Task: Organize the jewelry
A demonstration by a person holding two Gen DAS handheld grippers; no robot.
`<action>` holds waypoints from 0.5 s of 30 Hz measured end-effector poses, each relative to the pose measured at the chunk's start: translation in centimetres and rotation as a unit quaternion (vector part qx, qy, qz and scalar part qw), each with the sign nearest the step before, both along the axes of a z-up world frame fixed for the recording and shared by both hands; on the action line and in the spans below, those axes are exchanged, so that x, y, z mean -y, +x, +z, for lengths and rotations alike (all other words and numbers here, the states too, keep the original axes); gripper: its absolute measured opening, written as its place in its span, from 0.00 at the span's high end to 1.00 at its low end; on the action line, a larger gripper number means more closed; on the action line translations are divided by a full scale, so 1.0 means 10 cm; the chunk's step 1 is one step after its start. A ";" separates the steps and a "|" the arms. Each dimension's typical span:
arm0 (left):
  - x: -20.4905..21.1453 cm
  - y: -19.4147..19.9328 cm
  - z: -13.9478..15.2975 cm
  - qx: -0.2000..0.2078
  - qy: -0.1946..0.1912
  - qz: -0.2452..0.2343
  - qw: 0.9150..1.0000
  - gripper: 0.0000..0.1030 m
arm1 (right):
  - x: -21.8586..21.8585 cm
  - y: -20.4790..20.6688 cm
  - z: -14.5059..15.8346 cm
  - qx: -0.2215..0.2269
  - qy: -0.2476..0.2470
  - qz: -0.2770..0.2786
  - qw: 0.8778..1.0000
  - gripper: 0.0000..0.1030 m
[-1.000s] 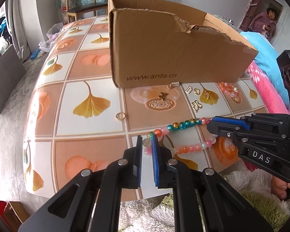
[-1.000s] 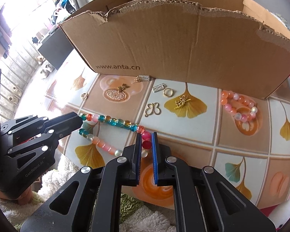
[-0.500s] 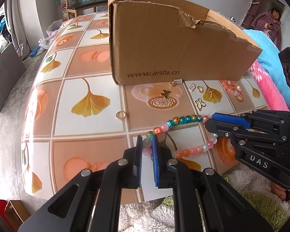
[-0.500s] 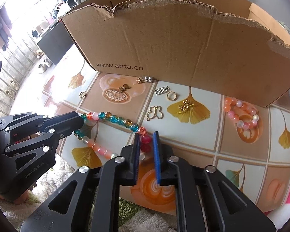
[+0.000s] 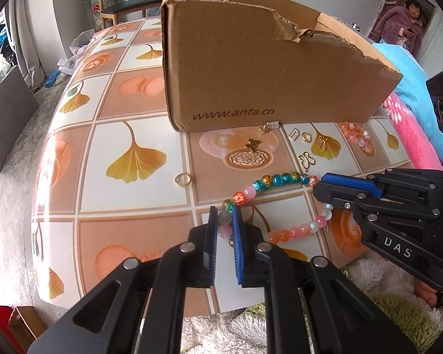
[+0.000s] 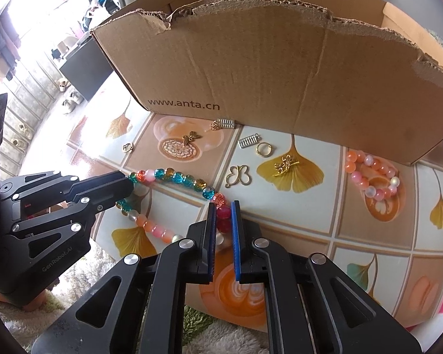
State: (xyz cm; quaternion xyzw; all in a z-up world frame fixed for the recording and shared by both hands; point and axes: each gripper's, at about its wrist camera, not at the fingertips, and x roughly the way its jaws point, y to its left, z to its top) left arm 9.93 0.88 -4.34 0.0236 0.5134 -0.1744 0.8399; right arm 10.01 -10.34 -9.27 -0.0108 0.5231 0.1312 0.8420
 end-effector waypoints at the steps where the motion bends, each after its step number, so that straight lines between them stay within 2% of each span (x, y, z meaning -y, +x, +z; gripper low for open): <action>1: 0.00 0.00 0.00 0.000 0.000 0.000 1.000 0.90 | 0.00 0.01 0.00 -0.001 0.000 0.000 1.000 0.93; 15: -0.02 0.00 -0.01 0.002 -0.004 0.001 1.000 0.90 | 0.01 0.03 0.01 0.000 -0.003 0.000 1.000 0.93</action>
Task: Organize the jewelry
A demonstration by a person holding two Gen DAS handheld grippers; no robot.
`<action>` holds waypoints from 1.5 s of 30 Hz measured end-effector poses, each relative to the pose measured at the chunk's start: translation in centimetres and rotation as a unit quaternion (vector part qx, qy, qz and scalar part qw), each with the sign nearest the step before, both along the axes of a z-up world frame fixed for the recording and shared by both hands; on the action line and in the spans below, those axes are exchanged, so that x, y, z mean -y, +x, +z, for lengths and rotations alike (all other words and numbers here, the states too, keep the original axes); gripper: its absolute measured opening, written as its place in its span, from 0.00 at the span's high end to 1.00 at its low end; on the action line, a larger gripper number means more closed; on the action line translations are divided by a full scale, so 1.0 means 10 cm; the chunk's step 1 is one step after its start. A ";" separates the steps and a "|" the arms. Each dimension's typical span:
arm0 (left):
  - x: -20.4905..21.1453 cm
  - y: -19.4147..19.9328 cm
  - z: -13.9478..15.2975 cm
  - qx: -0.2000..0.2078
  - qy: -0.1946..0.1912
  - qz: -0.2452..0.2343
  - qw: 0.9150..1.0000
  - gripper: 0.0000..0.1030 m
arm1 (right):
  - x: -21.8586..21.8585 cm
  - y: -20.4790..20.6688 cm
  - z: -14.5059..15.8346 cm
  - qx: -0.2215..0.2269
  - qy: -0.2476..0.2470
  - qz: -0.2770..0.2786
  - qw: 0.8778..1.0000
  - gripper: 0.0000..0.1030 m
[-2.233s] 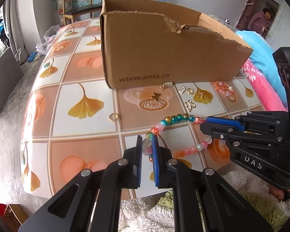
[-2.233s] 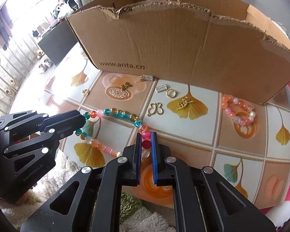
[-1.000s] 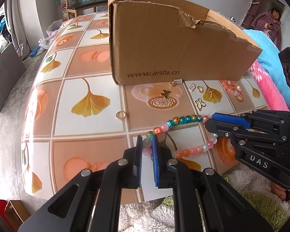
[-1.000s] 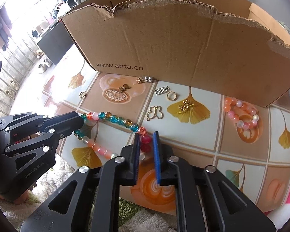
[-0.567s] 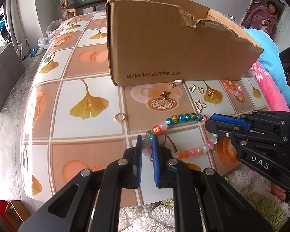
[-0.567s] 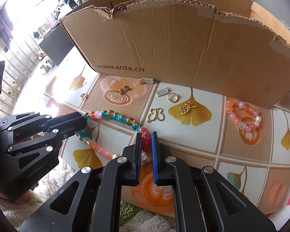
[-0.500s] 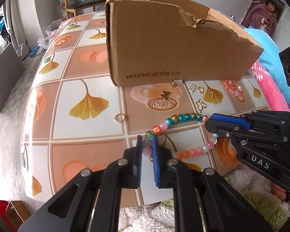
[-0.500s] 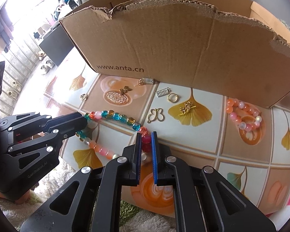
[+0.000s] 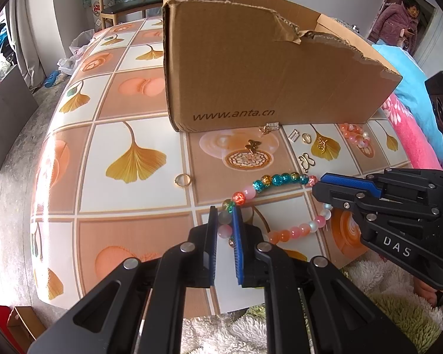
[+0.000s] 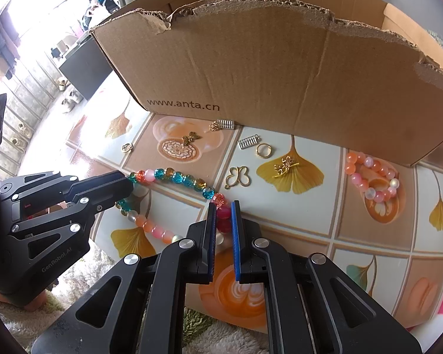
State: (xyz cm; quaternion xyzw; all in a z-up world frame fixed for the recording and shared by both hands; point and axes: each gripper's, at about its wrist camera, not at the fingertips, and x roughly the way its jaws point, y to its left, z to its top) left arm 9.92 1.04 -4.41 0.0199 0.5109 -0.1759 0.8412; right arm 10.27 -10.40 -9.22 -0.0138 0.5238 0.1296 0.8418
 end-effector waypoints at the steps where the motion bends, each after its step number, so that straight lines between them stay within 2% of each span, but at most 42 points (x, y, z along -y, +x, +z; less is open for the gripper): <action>1: 0.00 0.00 0.00 0.000 0.000 0.000 1.000 0.90 | 0.00 0.00 0.00 0.000 0.000 0.000 1.000 0.93; 11: 0.01 -0.01 0.01 0.005 0.001 0.000 1.000 0.91 | 0.00 -0.01 0.00 0.002 0.001 -0.003 1.000 0.93; 16: 0.05 -0.09 0.11 0.039 0.017 -0.007 0.999 0.91 | 0.04 -0.04 0.04 0.012 0.002 -0.009 1.000 0.93; 29: 0.06 -0.16 0.30 0.077 0.040 -0.013 0.996 0.91 | 0.13 -0.11 0.18 0.037 0.013 -0.009 0.999 0.93; 31: 0.05 -0.16 0.28 0.074 0.038 -0.013 0.996 0.91 | 0.16 -0.12 0.18 0.040 0.013 -0.009 0.999 0.93; 36: 0.01 -0.05 0.03 0.019 0.018 -0.006 1.000 0.91 | 0.17 -0.07 0.02 0.010 0.008 -0.014 1.000 0.93; 39: 0.00 -0.04 0.03 0.020 0.016 -0.009 1.000 0.91 | 0.18 -0.06 -0.02 0.001 0.010 -0.015 1.000 0.93; 45: 0.02 -0.05 0.14 0.044 0.024 -0.011 0.999 0.91 | 0.19 -0.05 0.05 0.018 0.008 -0.007 1.000 0.93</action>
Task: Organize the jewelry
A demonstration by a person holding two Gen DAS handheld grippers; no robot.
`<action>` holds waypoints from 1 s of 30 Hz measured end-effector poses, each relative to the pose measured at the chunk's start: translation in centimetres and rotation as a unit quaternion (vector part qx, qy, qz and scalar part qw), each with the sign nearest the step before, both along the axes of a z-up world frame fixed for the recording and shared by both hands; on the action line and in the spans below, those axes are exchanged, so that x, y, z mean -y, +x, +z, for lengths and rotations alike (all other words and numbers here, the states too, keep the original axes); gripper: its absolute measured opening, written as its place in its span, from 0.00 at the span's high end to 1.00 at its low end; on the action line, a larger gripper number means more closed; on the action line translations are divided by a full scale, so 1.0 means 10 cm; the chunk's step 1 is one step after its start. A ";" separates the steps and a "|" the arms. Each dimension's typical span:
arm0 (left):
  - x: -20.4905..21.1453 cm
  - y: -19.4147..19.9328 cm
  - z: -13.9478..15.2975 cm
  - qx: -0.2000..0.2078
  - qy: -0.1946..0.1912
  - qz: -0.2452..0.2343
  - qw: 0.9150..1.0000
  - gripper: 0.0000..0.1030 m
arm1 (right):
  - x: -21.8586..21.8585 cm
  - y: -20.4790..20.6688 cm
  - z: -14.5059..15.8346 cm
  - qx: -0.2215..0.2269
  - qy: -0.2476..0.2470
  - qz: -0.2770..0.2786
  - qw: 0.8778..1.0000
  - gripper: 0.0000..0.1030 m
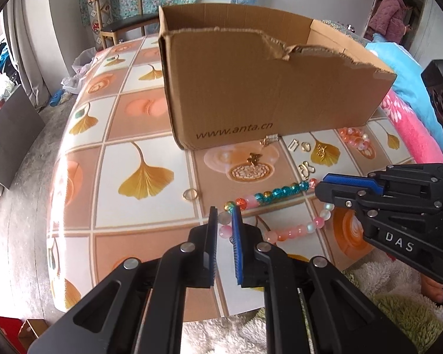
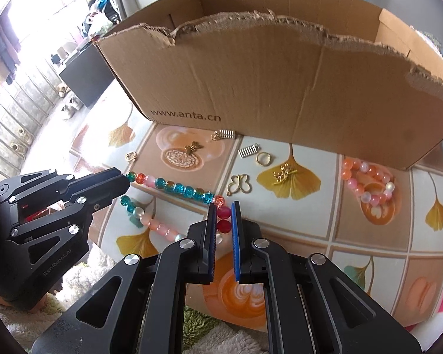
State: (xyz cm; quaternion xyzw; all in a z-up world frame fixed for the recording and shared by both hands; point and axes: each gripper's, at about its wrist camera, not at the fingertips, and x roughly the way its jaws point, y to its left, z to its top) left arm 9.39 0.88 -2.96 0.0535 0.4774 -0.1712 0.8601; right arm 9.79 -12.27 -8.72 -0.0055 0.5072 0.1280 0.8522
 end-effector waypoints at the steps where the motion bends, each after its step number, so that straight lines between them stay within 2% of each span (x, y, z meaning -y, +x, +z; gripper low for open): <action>1: 0.00 0.00 0.00 0.002 0.001 0.000 1.000 0.91 | 0.01 0.00 0.00 0.002 0.001 0.001 1.000 0.93; 15: -0.04 0.04 -0.05 -0.025 -0.011 0.003 1.000 0.91 | -0.05 0.06 -0.03 -0.019 0.003 0.003 1.000 0.93; 21: -0.01 0.00 -0.04 -0.018 -0.015 -0.001 1.000 0.91 | -0.08 -0.01 -0.01 -0.012 0.001 0.002 1.000 0.93; 27: 0.00 0.00 -0.09 -0.030 -0.014 -0.003 0.999 0.91 | -0.05 0.01 -0.08 -0.032 0.006 -0.002 0.999 0.93; 30: 0.00 -0.02 -0.06 -0.018 -0.015 -0.007 1.000 0.91 | -0.09 0.01 -0.04 -0.018 0.001 0.001 1.000 0.93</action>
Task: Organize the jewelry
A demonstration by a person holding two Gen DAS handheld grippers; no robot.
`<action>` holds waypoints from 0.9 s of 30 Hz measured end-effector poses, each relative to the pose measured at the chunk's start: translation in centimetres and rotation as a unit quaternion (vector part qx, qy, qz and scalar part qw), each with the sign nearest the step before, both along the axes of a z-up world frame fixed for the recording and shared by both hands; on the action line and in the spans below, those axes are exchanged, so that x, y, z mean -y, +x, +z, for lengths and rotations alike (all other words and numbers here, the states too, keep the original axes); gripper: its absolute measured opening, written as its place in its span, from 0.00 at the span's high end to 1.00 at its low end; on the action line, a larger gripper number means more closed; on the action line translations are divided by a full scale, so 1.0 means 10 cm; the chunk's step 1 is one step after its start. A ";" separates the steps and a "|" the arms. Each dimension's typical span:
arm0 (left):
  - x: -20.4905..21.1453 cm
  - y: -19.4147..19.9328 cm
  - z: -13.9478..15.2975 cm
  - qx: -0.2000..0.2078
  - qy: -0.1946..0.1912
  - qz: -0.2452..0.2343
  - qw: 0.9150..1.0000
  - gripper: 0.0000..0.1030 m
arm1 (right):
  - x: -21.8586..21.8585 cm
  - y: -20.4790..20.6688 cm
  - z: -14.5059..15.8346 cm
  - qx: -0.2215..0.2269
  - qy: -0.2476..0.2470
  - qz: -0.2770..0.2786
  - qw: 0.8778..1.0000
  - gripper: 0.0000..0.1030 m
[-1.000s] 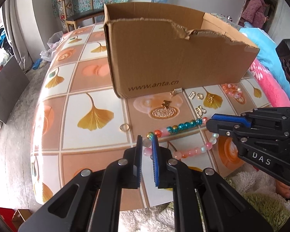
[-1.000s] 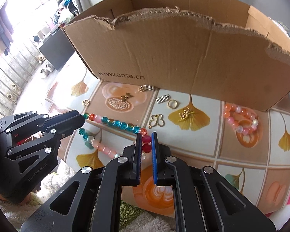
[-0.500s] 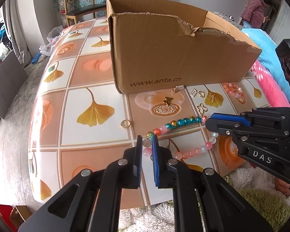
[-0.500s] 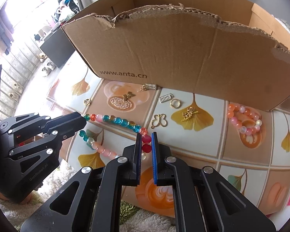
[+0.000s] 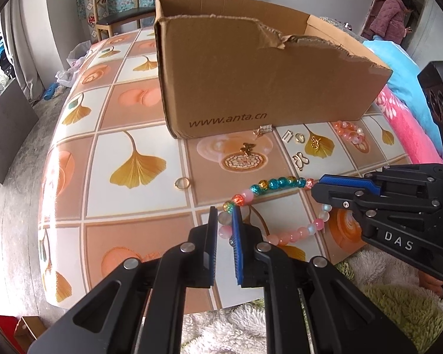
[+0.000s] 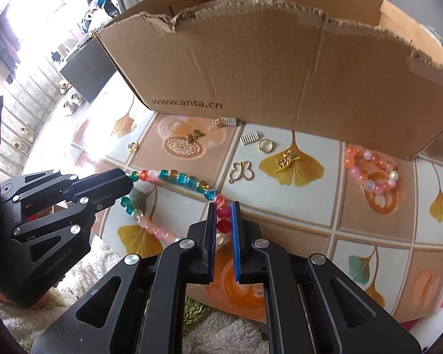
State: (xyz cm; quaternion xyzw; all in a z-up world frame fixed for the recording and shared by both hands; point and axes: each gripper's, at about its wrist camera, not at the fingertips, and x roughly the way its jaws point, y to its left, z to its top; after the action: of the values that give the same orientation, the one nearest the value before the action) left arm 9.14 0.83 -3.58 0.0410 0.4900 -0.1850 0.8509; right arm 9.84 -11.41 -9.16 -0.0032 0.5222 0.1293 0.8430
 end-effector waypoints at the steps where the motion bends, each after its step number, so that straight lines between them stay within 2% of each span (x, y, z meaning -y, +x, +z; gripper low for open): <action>1: -0.01 0.01 0.00 0.000 -0.002 0.002 1.000 0.91 | 0.01 0.02 0.01 0.002 0.002 -0.003 1.000 0.93; 9: -0.09 0.02 -0.04 -0.017 -0.024 0.008 1.000 0.91 | 0.02 0.06 -0.04 -0.011 0.002 -0.005 1.000 0.93; 27: -0.10 0.06 -0.07 -0.022 -0.022 0.011 0.999 0.91 | -0.17 0.13 -0.06 -0.017 -0.014 0.008 1.000 0.93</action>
State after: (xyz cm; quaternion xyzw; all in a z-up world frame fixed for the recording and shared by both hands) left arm 9.74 1.86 -4.32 0.0124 0.5048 -0.1872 0.8426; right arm 11.16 -9.68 -9.73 -0.0169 0.5380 0.1283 0.8330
